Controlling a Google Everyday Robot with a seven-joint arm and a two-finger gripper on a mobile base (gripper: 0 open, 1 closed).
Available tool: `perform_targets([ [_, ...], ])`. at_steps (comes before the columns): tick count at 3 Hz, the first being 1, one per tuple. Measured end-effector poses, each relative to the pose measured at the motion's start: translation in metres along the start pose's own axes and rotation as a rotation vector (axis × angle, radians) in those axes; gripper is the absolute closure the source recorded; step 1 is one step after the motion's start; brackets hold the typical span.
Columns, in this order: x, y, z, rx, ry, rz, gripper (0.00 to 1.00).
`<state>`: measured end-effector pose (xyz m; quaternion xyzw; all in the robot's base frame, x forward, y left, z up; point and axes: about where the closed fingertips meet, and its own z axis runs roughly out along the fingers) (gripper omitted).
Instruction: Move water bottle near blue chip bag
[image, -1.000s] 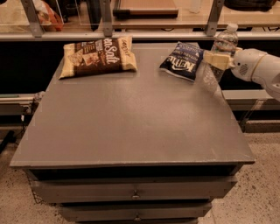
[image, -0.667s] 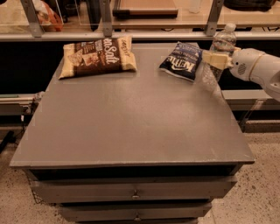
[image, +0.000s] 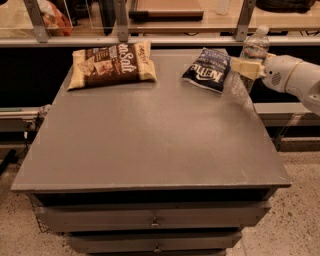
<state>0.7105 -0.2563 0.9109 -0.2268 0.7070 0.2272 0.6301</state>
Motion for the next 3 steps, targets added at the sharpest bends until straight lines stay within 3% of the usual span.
perform_targets([
  [1, 0.0, 0.0, 0.0, 0.0, 0.0, 0.0, 0.06],
  [2, 0.013, 0.017, 0.009, -0.04, -0.017, 0.024, 0.0],
  [3, 0.024, 0.035, 0.017, -0.085, -0.036, 0.044, 0.0],
])
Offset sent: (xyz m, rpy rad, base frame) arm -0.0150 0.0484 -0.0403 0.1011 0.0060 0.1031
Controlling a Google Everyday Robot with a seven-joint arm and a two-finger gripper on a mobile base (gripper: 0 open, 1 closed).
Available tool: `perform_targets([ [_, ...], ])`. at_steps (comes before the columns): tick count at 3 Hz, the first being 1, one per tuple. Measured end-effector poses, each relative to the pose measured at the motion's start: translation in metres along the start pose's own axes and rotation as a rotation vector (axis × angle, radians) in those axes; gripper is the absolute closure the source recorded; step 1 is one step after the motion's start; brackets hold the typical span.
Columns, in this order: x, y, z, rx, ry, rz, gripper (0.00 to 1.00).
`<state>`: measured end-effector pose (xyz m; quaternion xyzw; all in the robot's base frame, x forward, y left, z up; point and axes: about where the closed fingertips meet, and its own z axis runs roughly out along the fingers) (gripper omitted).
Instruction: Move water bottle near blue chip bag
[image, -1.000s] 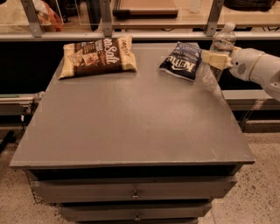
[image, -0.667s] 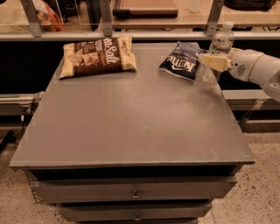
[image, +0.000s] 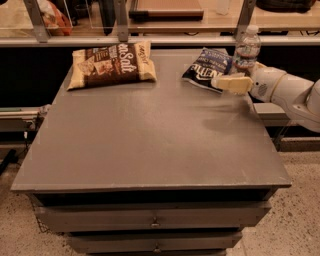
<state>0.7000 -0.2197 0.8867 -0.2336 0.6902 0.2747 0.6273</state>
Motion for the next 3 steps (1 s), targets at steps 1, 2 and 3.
perform_targets([
  [1, 0.0, 0.011, 0.001, -0.034, -0.002, -0.008, 0.0],
  [2, -0.022, 0.015, -0.031, -0.029, 0.024, -0.073, 0.0],
  [3, -0.058, 0.023, -0.087, 0.006, 0.055, -0.144, 0.0],
])
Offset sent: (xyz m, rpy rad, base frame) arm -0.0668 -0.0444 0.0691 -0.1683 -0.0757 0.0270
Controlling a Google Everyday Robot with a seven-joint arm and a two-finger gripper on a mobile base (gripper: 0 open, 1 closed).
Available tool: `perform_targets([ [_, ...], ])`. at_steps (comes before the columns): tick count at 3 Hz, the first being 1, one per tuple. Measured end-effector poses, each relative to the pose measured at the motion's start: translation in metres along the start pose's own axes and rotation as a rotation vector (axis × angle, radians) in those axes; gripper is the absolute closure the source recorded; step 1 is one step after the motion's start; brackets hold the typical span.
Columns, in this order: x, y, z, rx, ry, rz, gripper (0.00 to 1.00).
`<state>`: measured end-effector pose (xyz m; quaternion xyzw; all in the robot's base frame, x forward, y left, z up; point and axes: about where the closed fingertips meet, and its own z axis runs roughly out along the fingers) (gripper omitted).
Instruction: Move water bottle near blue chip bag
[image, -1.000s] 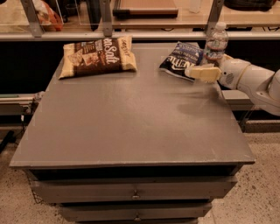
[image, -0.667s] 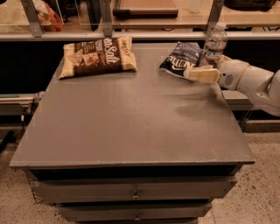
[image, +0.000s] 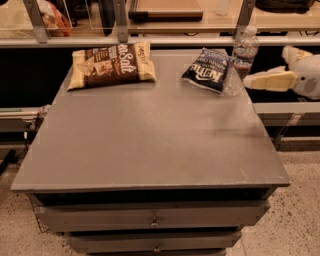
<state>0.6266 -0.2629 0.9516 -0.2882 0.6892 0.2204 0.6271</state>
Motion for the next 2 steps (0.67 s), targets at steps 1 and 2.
perform_targets([
  [1, -0.036, 0.011, -0.07, 0.044, 0.035, -0.066, 0.0],
  [2, -0.043, 0.014, -0.082, 0.048, 0.041, -0.079, 0.0],
])
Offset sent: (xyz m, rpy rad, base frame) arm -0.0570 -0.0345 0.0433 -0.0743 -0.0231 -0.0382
